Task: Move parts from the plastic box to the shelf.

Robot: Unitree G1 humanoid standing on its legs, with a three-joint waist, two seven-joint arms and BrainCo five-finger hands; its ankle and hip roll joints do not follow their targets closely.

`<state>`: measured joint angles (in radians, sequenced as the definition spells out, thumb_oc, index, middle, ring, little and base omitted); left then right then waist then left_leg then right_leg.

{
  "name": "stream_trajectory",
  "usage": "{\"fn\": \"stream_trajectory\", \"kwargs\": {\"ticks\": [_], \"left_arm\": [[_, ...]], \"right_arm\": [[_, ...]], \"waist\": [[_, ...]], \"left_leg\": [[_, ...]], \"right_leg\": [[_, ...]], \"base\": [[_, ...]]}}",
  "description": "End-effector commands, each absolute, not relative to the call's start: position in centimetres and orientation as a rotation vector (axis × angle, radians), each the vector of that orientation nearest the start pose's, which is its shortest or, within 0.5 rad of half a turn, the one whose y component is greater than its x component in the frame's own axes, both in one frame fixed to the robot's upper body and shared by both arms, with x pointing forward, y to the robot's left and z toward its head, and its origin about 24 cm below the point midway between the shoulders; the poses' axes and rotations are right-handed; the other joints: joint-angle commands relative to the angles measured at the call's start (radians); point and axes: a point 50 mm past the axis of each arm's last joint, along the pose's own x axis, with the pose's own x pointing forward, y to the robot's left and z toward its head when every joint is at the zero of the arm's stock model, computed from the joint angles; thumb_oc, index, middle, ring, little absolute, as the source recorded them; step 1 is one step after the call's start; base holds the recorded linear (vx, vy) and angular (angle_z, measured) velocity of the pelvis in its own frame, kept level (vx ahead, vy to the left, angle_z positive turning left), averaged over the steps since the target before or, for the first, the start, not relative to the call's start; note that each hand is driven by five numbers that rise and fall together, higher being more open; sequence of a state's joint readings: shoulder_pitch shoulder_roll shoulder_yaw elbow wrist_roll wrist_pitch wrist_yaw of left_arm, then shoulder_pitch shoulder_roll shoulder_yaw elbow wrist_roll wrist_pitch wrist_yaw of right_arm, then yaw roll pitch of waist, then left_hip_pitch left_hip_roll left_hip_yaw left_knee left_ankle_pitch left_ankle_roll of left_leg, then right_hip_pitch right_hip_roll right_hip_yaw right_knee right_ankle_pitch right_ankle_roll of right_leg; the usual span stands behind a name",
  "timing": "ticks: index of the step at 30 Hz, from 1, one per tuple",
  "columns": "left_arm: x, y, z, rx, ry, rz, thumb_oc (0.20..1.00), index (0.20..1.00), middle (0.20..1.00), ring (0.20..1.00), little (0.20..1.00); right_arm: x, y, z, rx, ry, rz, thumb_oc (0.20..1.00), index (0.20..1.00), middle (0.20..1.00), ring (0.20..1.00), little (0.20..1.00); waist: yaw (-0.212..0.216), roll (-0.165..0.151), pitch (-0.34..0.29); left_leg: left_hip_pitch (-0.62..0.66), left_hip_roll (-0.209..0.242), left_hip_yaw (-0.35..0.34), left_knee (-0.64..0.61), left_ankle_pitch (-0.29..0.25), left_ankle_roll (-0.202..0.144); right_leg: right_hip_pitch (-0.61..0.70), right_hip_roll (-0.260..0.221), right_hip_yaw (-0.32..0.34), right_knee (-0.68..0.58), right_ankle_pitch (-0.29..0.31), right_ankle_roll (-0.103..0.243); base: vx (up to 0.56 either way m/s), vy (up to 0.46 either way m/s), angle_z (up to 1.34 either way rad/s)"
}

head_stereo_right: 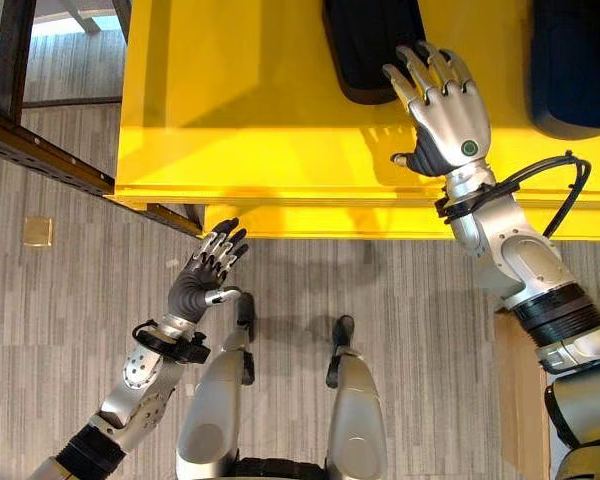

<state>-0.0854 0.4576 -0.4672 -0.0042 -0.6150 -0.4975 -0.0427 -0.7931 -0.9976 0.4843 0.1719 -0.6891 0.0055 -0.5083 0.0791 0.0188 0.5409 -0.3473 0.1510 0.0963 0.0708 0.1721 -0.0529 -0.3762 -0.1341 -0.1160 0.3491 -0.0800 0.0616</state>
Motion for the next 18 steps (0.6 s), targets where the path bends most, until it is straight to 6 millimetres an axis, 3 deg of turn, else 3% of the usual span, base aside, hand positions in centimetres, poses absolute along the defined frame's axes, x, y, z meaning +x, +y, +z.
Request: {"fn": "stream_trajectory", "kwargs": {"ticks": [1,7,18], "left_arm": [[23.5,14.3,9.4,-0.216,-0.435,-0.455,1.000,1.000,1.000,1.000,1.000],[23.8,14.2,9.9,-0.203,-0.428,-0.483,1.000,1.000,1.000,1.000,1.000],[24.1,13.6,10.2,-0.208,-0.423,-0.509,1.000,1.000,1.000,1.000,1.000]], "right_arm": [[33.3,-20.4,29.3,-1.617,-0.913,-0.388,1.000,1.000,1.000,1.000,1.000],[35.1,-20.8,30.4,-1.575,-0.820,-0.456,1.000,1.000,1.000,1.000,1.000],[37.1,-21.3,30.1,-1.484,-0.623,-0.478,1.000,1.000,1.000,1.000,1.000]], "waist": [[0.030,-0.035,-0.021],[0.061,-0.030,-0.021],[0.085,-0.012,-0.021]], "left_leg": [[0.037,-0.012,0.008,0.018,-0.068,0.010],[0.019,-0.020,-0.011,0.022,-0.066,0.010],[-0.002,-0.027,-0.022,0.025,-0.062,0.009]], "right_leg": [[0.057,0.015,-0.043,-0.039,0.035,-0.004],[0.052,0.018,-0.058,-0.032,0.030,-0.010],[0.035,0.010,-0.069,-0.019,0.026,-0.013]], "base": [[0.00,-0.048,0.03],[0.01,-0.028,0.05],[0.00,-0.005,0.03]]}}
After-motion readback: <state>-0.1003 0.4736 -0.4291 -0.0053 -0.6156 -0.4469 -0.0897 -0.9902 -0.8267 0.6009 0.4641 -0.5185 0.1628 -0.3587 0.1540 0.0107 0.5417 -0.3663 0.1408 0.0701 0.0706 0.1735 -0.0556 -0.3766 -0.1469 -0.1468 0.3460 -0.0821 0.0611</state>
